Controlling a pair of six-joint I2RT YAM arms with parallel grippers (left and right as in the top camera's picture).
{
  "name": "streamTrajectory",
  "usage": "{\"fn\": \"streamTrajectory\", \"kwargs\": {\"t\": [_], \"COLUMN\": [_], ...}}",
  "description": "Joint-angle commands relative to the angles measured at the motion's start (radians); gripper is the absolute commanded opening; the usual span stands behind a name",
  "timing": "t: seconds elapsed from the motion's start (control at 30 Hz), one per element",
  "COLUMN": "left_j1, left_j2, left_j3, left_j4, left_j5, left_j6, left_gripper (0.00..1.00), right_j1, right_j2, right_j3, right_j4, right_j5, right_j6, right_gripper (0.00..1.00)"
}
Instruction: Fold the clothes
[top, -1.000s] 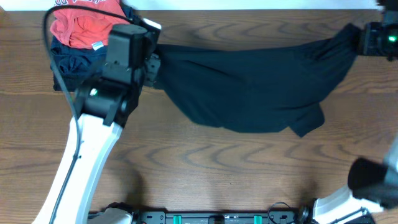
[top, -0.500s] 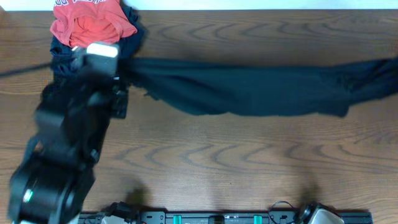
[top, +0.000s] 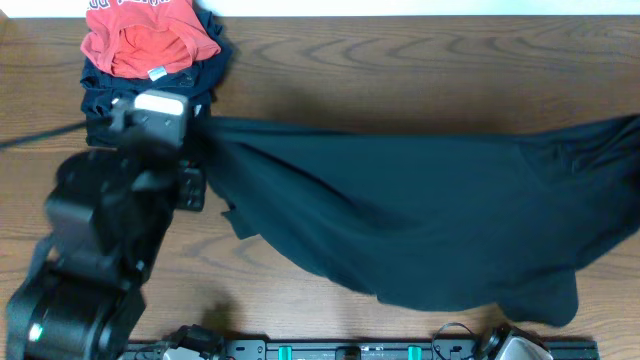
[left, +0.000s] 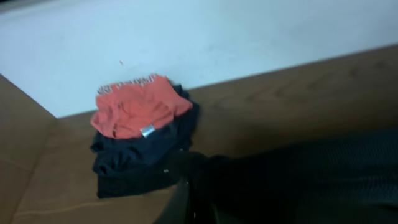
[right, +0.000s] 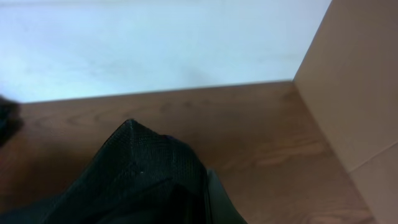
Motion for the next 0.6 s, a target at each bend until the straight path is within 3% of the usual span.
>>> {"fn": "streamTrajectory", "kwargs": {"t": [0.0,0.57], "left_j1": [0.009,0.003], "left_j2": [0.068,0.524], "left_j3": [0.013,0.013], "left_j4": [-0.005,-0.060], "left_j5": [-0.008,0.077], "left_j6": [-0.011,0.010], "left_gripper": [0.06,0.06], "right_j1": [-0.010,0.012], "right_j2": [0.071,0.369], "right_j3": [0.002,0.002], "right_j4": [-0.004,-0.041], "right_j5": [0.018,-0.030], "right_j6": [0.013,-0.014], "right_gripper": [0.01,0.01]}}
